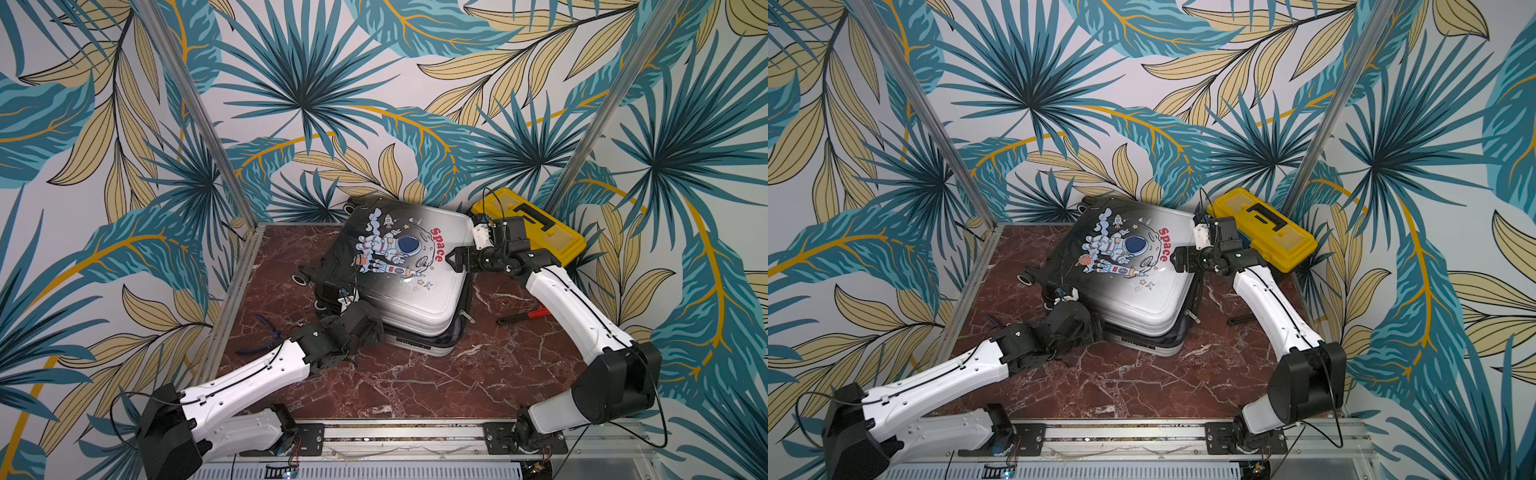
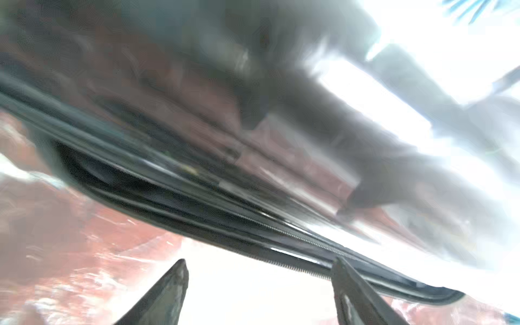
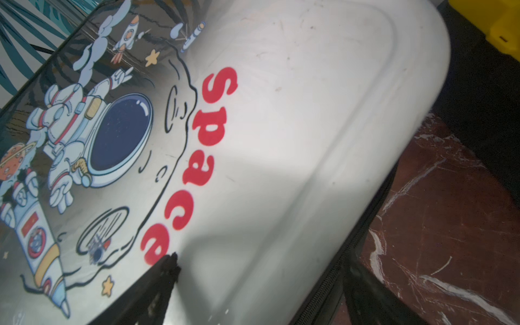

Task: Close the suitcase zippers
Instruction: Adjust the suitcase at the center of the board.

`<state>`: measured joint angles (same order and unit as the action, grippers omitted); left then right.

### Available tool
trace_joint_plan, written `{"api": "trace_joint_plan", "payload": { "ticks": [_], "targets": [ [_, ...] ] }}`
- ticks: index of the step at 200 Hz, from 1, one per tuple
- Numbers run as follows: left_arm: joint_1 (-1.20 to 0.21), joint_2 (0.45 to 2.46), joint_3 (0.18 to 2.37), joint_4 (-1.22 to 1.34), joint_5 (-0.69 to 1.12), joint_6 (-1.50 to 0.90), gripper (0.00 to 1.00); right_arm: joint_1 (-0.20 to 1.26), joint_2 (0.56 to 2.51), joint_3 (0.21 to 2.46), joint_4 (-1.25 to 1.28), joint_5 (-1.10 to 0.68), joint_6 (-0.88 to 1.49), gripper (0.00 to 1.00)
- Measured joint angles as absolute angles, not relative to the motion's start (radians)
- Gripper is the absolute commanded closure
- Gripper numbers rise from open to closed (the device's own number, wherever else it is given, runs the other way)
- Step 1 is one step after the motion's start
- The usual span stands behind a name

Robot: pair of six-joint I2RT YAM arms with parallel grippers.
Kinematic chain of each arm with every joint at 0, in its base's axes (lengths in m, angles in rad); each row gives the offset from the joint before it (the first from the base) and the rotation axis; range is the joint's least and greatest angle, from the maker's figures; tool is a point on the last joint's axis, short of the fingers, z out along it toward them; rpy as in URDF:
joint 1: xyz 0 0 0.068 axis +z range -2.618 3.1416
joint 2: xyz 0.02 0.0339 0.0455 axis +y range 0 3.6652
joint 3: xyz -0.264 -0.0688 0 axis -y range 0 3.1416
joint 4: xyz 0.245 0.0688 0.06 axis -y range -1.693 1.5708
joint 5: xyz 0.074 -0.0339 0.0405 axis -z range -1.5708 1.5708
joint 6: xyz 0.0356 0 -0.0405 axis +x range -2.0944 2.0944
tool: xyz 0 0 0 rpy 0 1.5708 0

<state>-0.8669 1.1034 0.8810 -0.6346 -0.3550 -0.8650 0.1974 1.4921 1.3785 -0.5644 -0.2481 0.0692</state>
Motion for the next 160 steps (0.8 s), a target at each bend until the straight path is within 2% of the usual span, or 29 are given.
{"api": "trace_joint_plan", "payload": {
  "ticks": [43, 76, 124, 149, 160],
  "targets": [
    [-0.82, 0.962, 1.013, -0.764, -0.419, -0.366, 0.17, 0.187, 1.407, 1.379, -0.639, -0.35, -0.042, 0.08],
    [-0.669, 0.93, 1.136, -0.854, -0.406, 0.028, 0.2, 0.187, 1.366, 1.37, -0.664, -0.472, -0.088, 0.09],
    [-0.387, 1.05, 1.237, -0.968, -0.284, 0.426, 0.2, 0.187, 1.293, 1.29, -0.691, -0.574, -0.112, 0.09],
    [-0.302, 1.127, 1.271, -0.994, -0.249, 0.563, 0.18, 0.187, 1.225, 1.211, -0.7, -0.556, -0.097, 0.09],
    [-0.279, 1.17, 1.292, -0.998, -0.246, 0.613, 0.14, 0.187, 1.188, 1.175, -0.71, -0.523, -0.086, 0.09]
  ]
}}
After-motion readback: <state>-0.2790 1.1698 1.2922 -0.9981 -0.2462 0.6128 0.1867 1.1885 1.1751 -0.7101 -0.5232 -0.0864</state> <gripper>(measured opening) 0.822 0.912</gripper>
